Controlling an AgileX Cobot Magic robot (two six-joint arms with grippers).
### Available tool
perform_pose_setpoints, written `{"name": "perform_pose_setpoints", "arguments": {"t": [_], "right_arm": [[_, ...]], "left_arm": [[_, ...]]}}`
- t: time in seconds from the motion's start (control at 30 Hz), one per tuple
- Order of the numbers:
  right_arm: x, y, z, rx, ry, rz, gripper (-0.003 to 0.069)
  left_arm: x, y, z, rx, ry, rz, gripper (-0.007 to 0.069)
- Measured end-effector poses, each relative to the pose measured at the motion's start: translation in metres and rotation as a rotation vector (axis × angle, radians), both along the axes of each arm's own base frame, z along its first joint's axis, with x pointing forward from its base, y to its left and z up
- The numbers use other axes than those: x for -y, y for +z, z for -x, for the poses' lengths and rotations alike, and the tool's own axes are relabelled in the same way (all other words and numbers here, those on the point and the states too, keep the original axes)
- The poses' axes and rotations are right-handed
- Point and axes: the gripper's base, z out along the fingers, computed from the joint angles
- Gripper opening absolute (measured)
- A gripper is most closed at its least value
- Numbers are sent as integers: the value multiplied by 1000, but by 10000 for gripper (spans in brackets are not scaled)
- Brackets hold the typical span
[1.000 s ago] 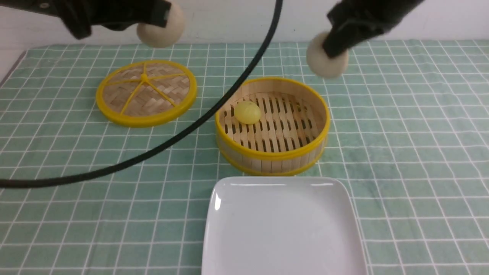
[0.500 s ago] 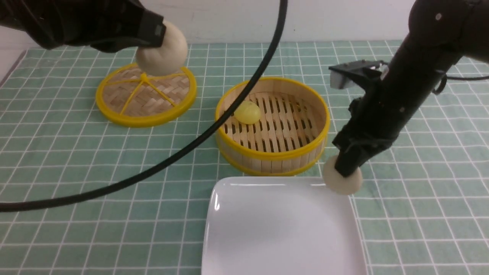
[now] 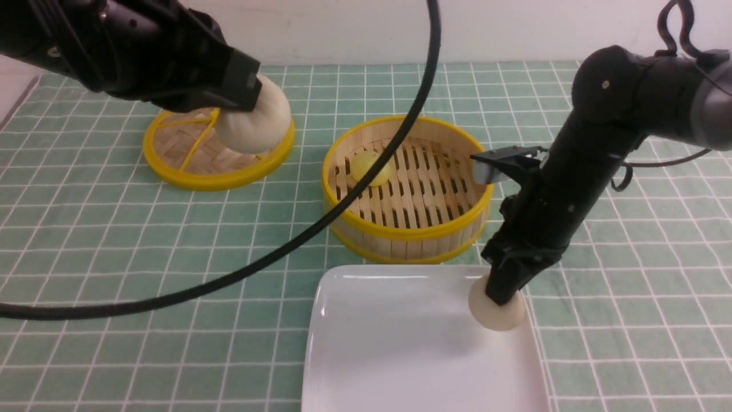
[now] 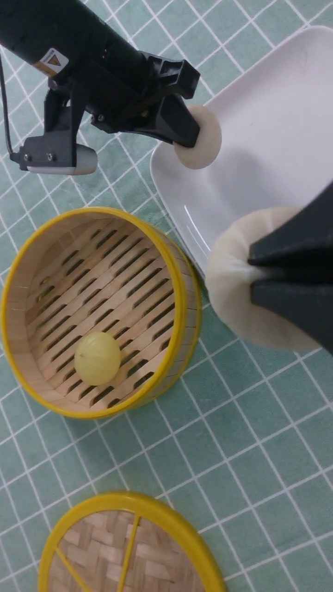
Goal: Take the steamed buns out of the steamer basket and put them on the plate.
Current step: Use the right arm to put the steamed stuffed bun into the plate, then use the left arm to put the steamed stuffed bun into the plate
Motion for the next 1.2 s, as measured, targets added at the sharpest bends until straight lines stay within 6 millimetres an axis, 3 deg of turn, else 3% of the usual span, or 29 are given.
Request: {"name": "perform_pose_setpoints", "arguments": {"t": [0.13, 0.2, 0.33, 0.47, 0.5, 0.57, 0.7, 0.9, 0.93, 0.97, 1.0, 1.1, 1.2], "right_arm": [[-1, -8, -3, 21, 54, -8, 82], [-2, -11, -4, 32, 66, -10, 138], [-2, -11, -7, 57, 67, -15, 338], [-4, 11, -12, 128, 67, -37, 526], [-4, 14, -12, 135, 67, -40, 534], [-6, 49, -16, 243, 68, -75, 599], [-3, 127, -10, 462, 71, -143, 600], [13, 233, 28, 751, 54, -203, 556], [15, 240, 32, 772, 51, -206, 556], [22, 265, 48, 850, 44, -219, 553], [23, 271, 52, 868, 43, -222, 553], [39, 312, 89, 1014, 32, -241, 550], [46, 326, 105, 1069, 26, -248, 550]], "left_arm": [[2, -5, -4, -19, 0, -8, 27], [3, -7, -7, -27, 0, -11, 27], [5, -13, -11, -60, -6, -28, 27], [9, -26, -18, -127, -30, -61, 27], [10, -27, -18, -133, -34, -62, 27], [17, -38, -27, -177, -76, -64, 28], [33, -60, -44, -251, -150, -37, 29], [46, -103, -72, -348, -199, -93, 29], [46, -107, -74, -354, -203, -99, 29], [49, -120, -80, -380, -214, -122, 29], [49, -123, -82, -385, -219, -129, 29], [55, -154, -95, -457, -243, -164, 29], [59, -172, -101, -514, -253, -168, 29]]}}
